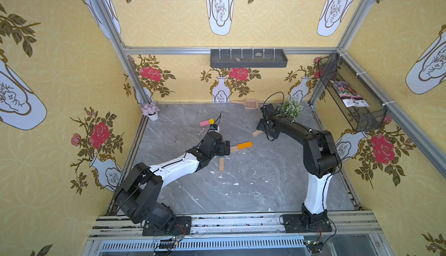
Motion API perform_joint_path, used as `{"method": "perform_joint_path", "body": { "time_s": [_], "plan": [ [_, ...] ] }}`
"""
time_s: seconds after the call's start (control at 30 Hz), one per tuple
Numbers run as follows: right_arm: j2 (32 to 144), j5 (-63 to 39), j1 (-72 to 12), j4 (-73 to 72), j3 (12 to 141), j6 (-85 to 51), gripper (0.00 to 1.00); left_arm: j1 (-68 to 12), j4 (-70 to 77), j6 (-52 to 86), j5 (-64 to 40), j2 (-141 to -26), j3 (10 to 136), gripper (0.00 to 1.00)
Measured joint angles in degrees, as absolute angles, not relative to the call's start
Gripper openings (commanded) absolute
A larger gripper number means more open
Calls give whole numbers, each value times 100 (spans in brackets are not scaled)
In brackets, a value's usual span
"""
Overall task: Assemble a giraffe with building blocks
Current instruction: Pick up the building block from the center of the board.
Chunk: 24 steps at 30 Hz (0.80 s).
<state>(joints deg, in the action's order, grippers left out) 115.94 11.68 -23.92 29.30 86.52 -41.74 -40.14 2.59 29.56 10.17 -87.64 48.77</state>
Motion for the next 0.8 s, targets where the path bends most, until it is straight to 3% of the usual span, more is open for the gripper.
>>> {"method": "perform_joint_path", "body": {
  "time_s": [0.27,0.47,0.57,0.63,0.8],
  "plan": [
    [12562,967,-2388,3004,9445,-4174,74,-4029,99,2884,250,-9109,5148,99],
    [12676,961,-2521,2939,9454,-4174,52,-4029,69,2840,191,-9015,5124,99],
    [12497,915,-2685,2674,9087,-4060,31,-4029,27,2829,191,-9015,5124,99],
    [12317,843,-2790,2482,8759,-3972,22,-4029,-21,2814,191,-9019,5135,99],
    [12027,626,-2783,2047,8237,-3393,14,-4029,-67,2808,191,-9030,5157,99]
  ]
}}
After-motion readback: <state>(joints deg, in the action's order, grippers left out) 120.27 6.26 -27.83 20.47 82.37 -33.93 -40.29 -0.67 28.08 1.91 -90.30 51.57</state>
